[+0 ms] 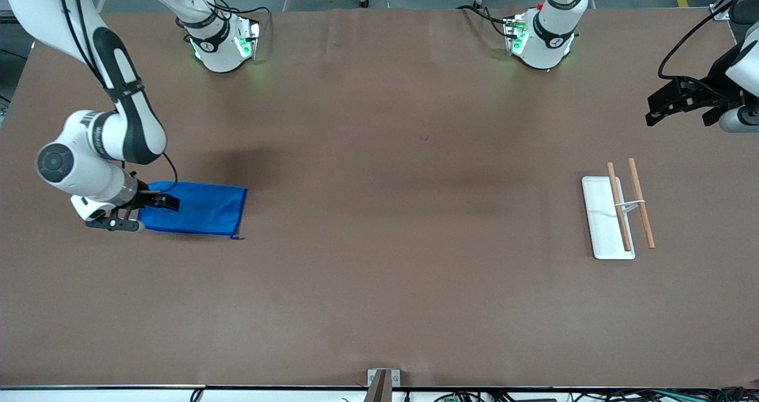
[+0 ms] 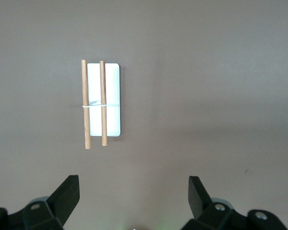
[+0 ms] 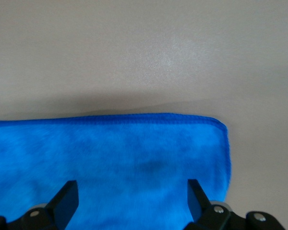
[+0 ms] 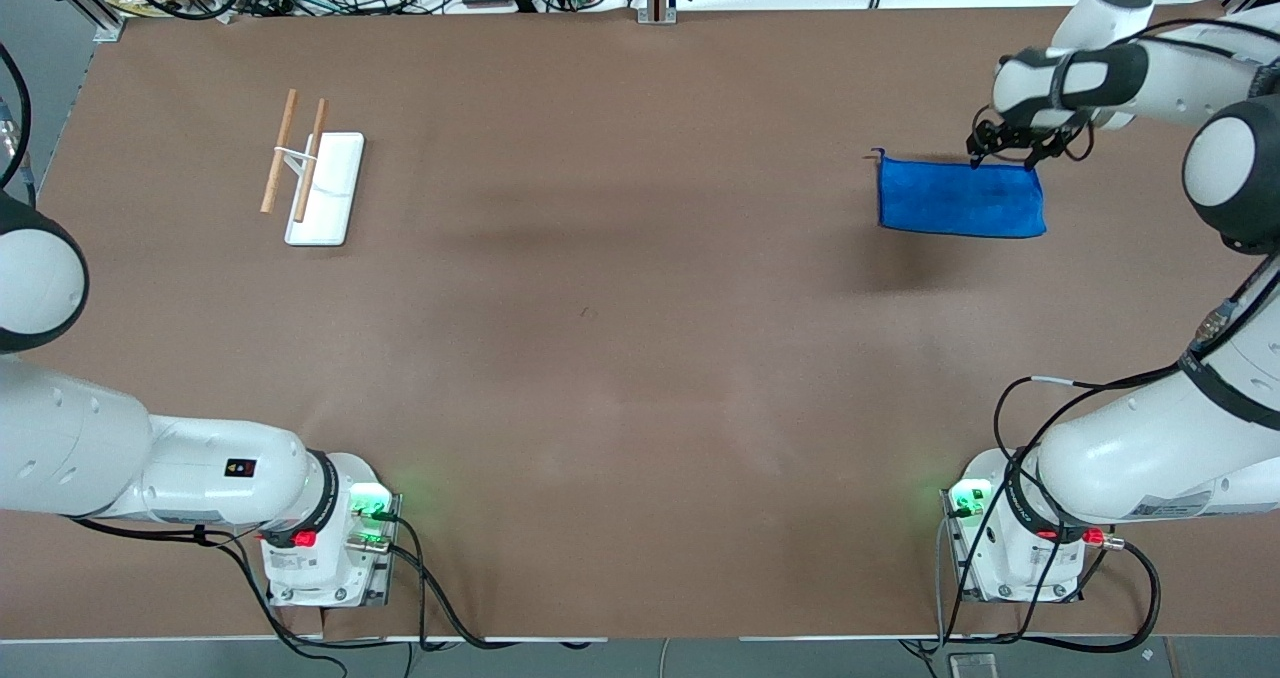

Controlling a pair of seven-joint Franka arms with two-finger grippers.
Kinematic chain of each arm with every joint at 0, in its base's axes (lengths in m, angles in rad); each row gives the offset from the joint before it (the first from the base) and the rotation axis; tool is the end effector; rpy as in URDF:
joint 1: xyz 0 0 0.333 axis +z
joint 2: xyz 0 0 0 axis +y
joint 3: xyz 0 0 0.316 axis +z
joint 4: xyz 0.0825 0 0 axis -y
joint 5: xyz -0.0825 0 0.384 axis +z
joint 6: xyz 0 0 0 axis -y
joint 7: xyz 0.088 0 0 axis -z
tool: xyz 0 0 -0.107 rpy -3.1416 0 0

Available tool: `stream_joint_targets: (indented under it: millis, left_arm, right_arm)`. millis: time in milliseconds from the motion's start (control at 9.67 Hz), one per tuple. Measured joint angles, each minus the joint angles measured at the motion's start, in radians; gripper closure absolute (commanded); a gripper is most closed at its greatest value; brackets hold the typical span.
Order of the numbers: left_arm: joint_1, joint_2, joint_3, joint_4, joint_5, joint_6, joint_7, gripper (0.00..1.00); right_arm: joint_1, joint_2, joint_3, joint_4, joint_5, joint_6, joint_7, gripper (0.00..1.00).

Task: Right arm passes towel to left arm to hang
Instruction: 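Close the right gripper on the blue towel's edge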

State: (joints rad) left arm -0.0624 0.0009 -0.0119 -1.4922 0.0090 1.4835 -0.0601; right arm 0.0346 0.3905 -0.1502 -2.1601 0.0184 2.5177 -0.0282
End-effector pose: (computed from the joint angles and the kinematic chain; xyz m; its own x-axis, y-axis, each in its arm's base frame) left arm 0.5448 -0.0395 0.6531 0.9999 -0.0134 -0.0090 -0.0135 -0.9999 -0.0095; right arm 0.5602 -0.0657 0.2135 0.9953 -0.0927 -0.0294 -0.0913 -0.9948 0.0459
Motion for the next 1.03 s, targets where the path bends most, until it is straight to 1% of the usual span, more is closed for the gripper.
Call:
stream_joint_targets:
  millis: [310,621,724,1034]
  left_arm:
    - [0.002,0.000,0.001,0.003,0.002,0.002,0.000,0.00]
    - [0.003,-0.004,0.001,0.007,0.003,0.000,0.000,0.00]
    - [0.003,-0.005,0.001,0.007,0.003,-0.001,0.000,0.00]
    - [0.003,-0.008,0.000,0.007,0.003,-0.001,0.000,0.00]
  right_arm:
    - [0.000,0.040,0.013,-0.013,0.006,0.066,0.000,0.00]
    - [-0.001,0.062,0.032,-0.014,0.013,0.078,0.000,0.08]
    - [-0.001,0.067,0.035,-0.014,0.014,0.080,0.000,0.13]
    - [-0.003,0.068,0.036,-0.015,0.014,0.080,0.000,0.46]
